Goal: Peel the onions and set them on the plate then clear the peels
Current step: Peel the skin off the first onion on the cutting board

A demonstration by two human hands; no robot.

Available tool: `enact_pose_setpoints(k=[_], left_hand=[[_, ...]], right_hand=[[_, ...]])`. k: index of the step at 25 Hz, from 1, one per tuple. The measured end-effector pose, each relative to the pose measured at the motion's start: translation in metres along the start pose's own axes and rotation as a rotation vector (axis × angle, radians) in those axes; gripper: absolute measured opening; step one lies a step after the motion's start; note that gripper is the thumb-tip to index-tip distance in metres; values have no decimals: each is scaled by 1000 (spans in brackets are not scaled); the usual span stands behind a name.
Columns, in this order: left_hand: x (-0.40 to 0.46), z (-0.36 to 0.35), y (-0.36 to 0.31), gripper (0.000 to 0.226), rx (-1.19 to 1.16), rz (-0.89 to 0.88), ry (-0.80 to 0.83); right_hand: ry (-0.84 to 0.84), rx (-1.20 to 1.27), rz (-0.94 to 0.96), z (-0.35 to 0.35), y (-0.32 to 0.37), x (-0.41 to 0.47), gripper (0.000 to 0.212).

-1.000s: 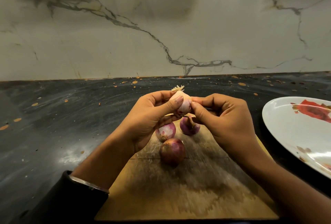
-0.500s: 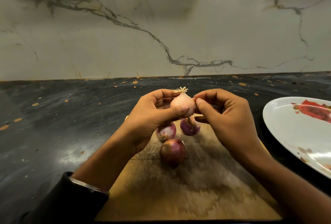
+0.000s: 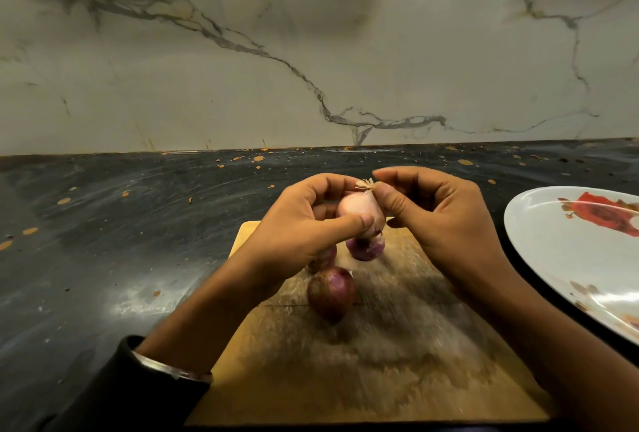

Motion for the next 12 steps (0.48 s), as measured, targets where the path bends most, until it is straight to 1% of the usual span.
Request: enact_pose_setpoints(k=[4, 6, 9, 12], left_hand=[[1, -2, -1, 34, 15, -19, 9], [0, -7, -1, 45, 36, -35, 28], [0, -7, 0, 61, 110, -87, 21], [1, -1, 0, 64, 156, -121, 10]], right_hand=[[-17, -34, 8, 1, 0, 0, 12], [-49, -19, 16, 2, -1, 0, 10], [-54, -51, 20, -1, -1, -1, 10], [24, -50, -36, -4, -2, 1, 10]])
Point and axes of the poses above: each hand's wrist, its own x-axis towards the middle knuckle, its own z-axis out of the back of the hand, y = z × x, the point moved 4 cm from there along x, towards the middle knuckle, and after that the axes turned 14 degrees about -z, right-handed, at the moved point
